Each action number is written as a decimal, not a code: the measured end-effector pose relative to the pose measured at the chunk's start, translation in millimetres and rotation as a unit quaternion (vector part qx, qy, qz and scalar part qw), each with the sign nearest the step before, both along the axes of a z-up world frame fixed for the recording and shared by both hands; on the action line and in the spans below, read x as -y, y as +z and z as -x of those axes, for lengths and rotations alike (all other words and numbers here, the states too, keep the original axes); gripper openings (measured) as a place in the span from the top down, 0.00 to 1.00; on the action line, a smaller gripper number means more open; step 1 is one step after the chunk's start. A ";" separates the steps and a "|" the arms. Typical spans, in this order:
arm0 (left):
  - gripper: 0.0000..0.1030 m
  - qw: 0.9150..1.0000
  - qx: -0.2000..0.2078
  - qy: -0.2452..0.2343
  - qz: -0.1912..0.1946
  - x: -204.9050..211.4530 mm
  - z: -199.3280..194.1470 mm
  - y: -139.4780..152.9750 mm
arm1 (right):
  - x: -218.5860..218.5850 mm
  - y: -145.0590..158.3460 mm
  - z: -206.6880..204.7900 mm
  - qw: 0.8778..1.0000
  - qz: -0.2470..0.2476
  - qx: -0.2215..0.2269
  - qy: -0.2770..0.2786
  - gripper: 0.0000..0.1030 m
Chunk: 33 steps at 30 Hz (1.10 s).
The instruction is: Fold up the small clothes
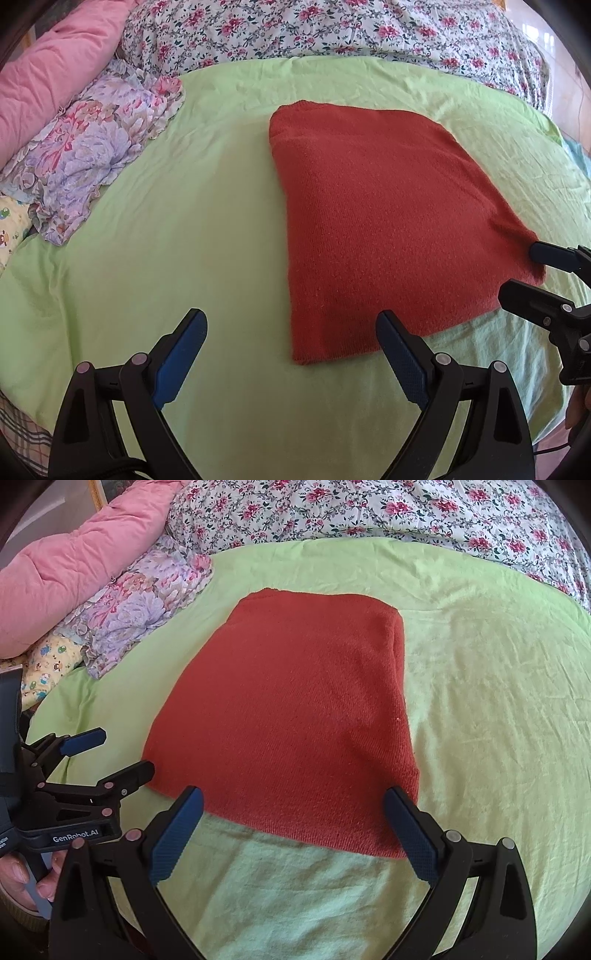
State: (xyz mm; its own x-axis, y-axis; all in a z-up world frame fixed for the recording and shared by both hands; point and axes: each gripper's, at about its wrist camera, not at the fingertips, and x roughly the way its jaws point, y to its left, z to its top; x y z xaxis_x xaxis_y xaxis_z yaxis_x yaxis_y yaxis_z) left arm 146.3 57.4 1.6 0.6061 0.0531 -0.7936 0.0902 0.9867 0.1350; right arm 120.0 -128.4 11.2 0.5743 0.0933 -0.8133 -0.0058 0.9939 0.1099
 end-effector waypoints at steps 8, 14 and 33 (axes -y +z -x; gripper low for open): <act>0.10 1.000 0.003 -0.002 0.003 2.3 -0.3 2.3 | 1.6 0.9 -0.1 1.000 0.000 0.003 -0.001 0.05; 0.10 1.000 0.004 -0.002 0.006 2.4 0.8 3.5 | 1.5 4.3 1.3 1.000 0.001 0.007 -0.002 0.05; 0.10 1.000 0.011 -0.006 0.008 7.0 6.0 7.4 | 9.5 10.9 4.3 1.000 0.003 0.017 -0.010 0.05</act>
